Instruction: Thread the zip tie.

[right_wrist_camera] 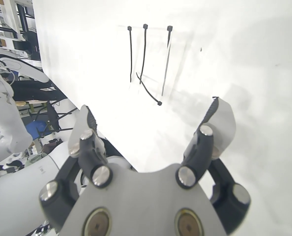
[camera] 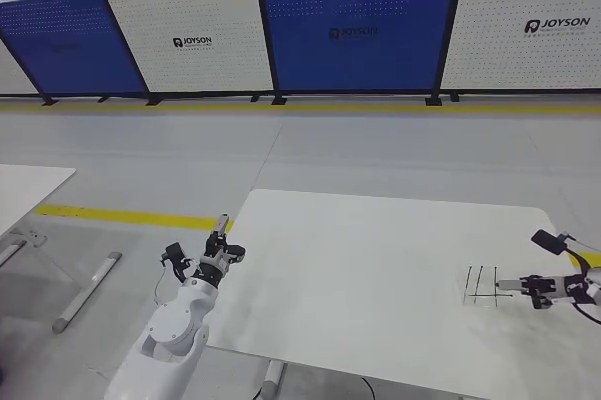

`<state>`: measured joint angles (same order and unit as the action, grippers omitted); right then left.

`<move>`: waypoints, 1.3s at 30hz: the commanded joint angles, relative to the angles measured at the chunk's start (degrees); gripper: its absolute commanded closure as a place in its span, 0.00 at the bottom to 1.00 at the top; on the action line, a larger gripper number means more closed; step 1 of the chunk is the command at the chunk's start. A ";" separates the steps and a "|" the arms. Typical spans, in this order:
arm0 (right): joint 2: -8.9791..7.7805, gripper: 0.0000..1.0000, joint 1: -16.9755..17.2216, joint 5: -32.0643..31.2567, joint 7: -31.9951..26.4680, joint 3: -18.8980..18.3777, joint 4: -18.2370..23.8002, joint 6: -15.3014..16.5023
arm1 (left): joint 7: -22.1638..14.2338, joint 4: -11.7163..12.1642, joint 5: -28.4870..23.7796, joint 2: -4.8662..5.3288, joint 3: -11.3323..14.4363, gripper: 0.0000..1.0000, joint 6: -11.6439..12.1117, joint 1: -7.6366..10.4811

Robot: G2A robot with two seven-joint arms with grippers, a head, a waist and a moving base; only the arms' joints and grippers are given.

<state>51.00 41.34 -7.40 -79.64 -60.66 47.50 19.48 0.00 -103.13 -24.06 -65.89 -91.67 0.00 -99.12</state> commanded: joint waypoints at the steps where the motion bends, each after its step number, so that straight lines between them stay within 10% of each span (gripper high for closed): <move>1: 0.18 0.29 -0.66 0.47 0.00 1.06 -0.94 0.00 | 0.00 0.00 0.00 0.00 0.00 0.00 0.00 0.00; 39: 1.28 0.71 -5.90 6.57 0.00 9.06 -9.82 0.00 | 0.00 0.00 0.00 0.00 0.00 0.00 0.00 0.00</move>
<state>52.25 35.54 -0.91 -79.64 -51.73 37.83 19.48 0.00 -103.13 -24.06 -65.89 -91.67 0.00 -99.12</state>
